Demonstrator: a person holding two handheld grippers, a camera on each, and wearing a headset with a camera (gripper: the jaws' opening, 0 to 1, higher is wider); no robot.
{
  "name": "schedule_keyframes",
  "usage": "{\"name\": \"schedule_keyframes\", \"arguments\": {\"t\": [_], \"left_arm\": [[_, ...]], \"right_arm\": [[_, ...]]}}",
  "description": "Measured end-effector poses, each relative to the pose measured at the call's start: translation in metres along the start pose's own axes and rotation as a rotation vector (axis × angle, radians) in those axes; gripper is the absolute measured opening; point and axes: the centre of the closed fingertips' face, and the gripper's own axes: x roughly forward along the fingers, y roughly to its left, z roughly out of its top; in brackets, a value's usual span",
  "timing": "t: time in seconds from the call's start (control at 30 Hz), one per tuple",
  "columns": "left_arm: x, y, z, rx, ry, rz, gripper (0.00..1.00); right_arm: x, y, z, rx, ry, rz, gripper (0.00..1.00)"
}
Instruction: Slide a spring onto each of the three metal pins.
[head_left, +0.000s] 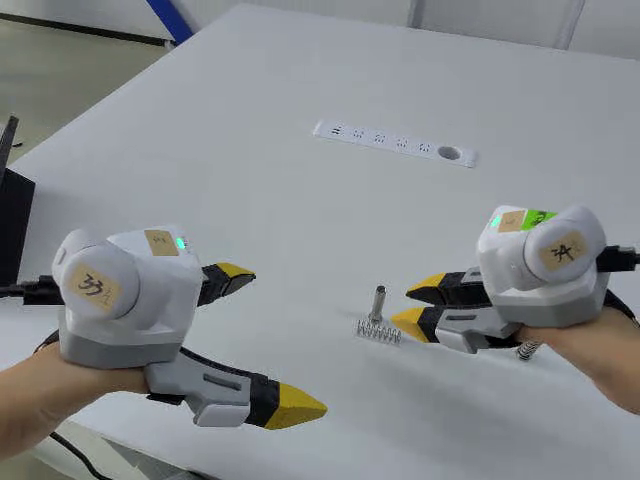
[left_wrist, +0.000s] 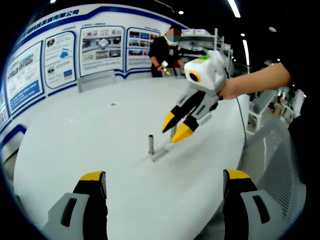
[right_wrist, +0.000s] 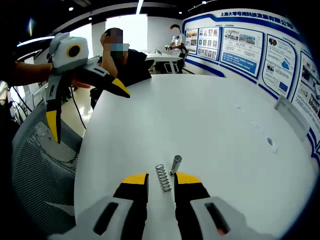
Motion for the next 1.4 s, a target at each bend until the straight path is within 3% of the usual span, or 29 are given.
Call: {"name": "schedule_keyframes", "arguments": {"t": [0.17, 0.43, 0.57, 0.73, 0.93, 1.4], "left_arm": [[0.002, 0.003, -0.003, 0.0, 0.008, 0.001, 0.99], [0.008, 0.003, -0.005, -0.027, -0.002, -0.009, 0.98], [0.012, 0.001, -0.009, -0.035, 0.008, -0.019, 0.98], [0.014, 0.001, -0.009, -0.038, 0.014, -0.025, 0.97], [0.017, 0.0, -0.013, -0.044, 0.023, -0.031, 0.96], [0.017, -0.006, -0.009, -0.026, 0.034, -0.032, 0.95]], "right_arm": [[0.017, -0.003, -0.011, 0.046, 0.045, -0.007, 0.21], [0.031, -0.01, -0.034, 0.017, 0.138, -0.015, 0.21], [0.032, -0.01, -0.034, 0.039, 0.124, -0.01, 0.21], [0.036, -0.01, -0.041, 0.025, 0.165, -0.009, 0.18], [0.037, -0.005, -0.04, 0.076, 0.145, 0.018, 0.13], [0.033, 0.002, -0.04, 0.033, 0.139, 0.009, 0.1]]}}
